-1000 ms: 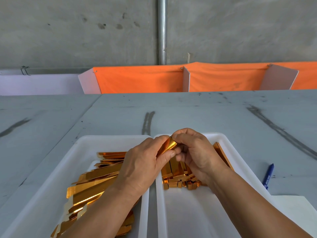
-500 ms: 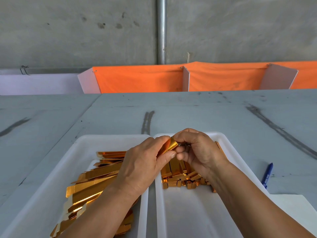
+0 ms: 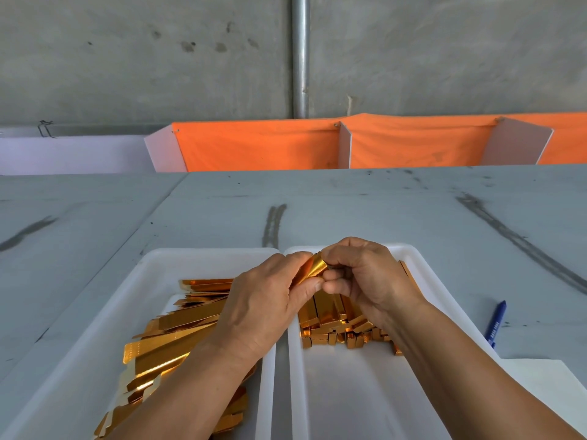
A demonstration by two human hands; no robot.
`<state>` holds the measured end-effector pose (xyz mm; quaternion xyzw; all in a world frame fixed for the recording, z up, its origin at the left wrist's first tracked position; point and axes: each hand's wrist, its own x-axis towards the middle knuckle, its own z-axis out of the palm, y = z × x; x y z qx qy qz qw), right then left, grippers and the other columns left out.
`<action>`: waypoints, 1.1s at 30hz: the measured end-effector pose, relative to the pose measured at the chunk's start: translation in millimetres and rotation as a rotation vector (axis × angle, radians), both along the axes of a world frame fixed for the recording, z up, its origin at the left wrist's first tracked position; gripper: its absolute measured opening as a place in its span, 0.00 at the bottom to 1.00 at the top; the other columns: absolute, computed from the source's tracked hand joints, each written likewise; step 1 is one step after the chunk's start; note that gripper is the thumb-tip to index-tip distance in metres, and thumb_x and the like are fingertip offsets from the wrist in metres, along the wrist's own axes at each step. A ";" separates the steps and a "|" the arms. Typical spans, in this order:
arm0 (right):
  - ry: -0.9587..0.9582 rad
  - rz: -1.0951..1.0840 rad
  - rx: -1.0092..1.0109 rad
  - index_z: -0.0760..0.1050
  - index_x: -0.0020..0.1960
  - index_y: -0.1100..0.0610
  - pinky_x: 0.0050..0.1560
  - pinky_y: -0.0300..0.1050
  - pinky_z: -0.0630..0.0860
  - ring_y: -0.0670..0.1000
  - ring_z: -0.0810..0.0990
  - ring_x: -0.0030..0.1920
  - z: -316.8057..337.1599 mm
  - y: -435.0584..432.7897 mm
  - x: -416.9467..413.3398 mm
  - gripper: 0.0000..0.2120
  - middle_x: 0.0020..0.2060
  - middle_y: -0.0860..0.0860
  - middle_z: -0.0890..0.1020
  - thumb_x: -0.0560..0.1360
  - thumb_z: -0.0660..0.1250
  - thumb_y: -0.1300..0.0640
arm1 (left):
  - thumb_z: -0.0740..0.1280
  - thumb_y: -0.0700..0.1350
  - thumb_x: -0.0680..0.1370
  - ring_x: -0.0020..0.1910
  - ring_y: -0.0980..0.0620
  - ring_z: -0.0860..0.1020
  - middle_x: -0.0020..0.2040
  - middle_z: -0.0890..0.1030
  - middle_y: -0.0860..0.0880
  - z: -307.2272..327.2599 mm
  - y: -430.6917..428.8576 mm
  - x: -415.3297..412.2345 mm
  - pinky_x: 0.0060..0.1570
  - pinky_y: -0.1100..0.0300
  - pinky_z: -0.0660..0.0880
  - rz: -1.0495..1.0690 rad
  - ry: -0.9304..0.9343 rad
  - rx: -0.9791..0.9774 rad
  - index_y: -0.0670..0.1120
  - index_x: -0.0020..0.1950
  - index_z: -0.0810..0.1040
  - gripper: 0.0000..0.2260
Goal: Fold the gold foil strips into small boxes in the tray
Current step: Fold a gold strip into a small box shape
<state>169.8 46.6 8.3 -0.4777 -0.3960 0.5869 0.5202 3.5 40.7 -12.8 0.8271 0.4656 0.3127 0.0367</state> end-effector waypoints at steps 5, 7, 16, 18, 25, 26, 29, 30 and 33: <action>-0.083 -0.018 0.004 0.79 0.45 0.65 0.26 0.37 0.78 0.50 0.79 0.25 1.0 -0.9 -1.3 0.02 0.29 0.58 0.81 0.75 0.70 0.66 | 0.52 0.65 0.75 0.50 0.56 0.76 0.54 0.78 0.54 -0.6 -0.1 -1.2 0.47 0.66 0.73 0.011 0.022 0.008 0.54 0.71 0.69 0.28; -0.094 -0.017 0.011 0.80 0.44 0.65 0.27 0.37 0.78 0.50 0.79 0.25 1.2 -1.1 -1.5 0.02 0.29 0.57 0.81 0.74 0.71 0.66 | 0.52 0.65 0.75 0.50 0.56 0.76 0.54 0.78 0.54 -1.0 -0.1 -1.5 0.47 0.66 0.73 0.013 0.021 0.012 0.54 0.71 0.68 0.28; -0.058 0.049 0.070 0.83 0.50 0.64 0.39 0.40 0.83 0.52 0.83 0.34 -0.6 -2.9 1.1 0.10 0.34 0.58 0.82 0.78 0.64 0.68 | 0.56 0.62 0.75 0.53 0.54 0.77 0.57 0.79 0.52 0.8 1.0 -2.3 0.51 0.61 0.77 0.044 -0.055 0.014 0.51 0.71 0.70 0.27; -0.037 0.057 0.064 0.83 0.51 0.63 0.38 0.39 0.83 0.51 0.83 0.33 -0.2 -3.0 0.5 0.09 0.34 0.58 0.83 0.78 0.65 0.68 | 0.56 0.62 0.75 0.55 0.53 0.78 0.58 0.79 0.51 1.6 0.4 -2.0 0.52 0.60 0.77 0.050 -0.073 0.012 0.50 0.71 0.70 0.28; -0.064 0.064 0.101 0.82 0.51 0.62 0.37 0.37 0.82 0.51 0.84 0.33 -1.1 -2.2 -0.5 0.04 0.33 0.56 0.83 0.77 0.69 0.65 | 0.55 0.62 0.74 0.56 0.52 0.78 0.59 0.79 0.50 2.7 -1.1 -1.5 0.53 0.60 0.77 0.077 -0.053 0.005 0.49 0.73 0.68 0.30; -0.087 0.060 0.121 0.82 0.50 0.62 0.37 0.37 0.82 0.51 0.84 0.33 -1.6 -2.5 -0.7 0.04 0.33 0.56 0.84 0.77 0.69 0.65 | 0.55 0.63 0.74 0.56 0.52 0.77 0.59 0.79 0.50 2.4 -1.0 -1.5 0.53 0.60 0.77 0.080 -0.051 0.000 0.50 0.73 0.68 0.30; -0.172 0.042 0.194 0.82 0.48 0.61 0.38 0.38 0.82 0.52 0.85 0.34 -2.9 -3.8 -1.0 0.04 0.34 0.58 0.84 0.77 0.69 0.66 | 0.55 0.63 0.74 0.54 0.52 0.77 0.57 0.79 0.50 2.2 -0.9 -1.7 0.51 0.61 0.77 0.086 -0.034 0.007 0.50 0.73 0.68 0.30; -0.196 0.038 0.214 0.83 0.47 0.61 0.38 0.39 0.82 0.52 0.85 0.35 -3.5 -4.2 -1.2 0.04 0.35 0.59 0.84 0.77 0.69 0.66 | 0.55 0.63 0.74 0.53 0.52 0.78 0.57 0.79 0.50 2.1 -0.9 -1.8 0.50 0.62 0.76 0.085 -0.029 0.012 0.50 0.72 0.69 0.30; -0.231 0.041 0.236 0.83 0.45 0.61 0.40 0.40 0.82 0.52 0.85 0.36 -5.2 -4.6 -2.7 0.06 0.36 0.59 0.85 0.77 0.67 0.66 | 0.56 0.62 0.74 0.52 0.52 0.78 0.56 0.80 0.50 2.1 -0.3 -2.8 0.50 0.61 0.77 0.091 -0.035 0.013 0.50 0.71 0.70 0.29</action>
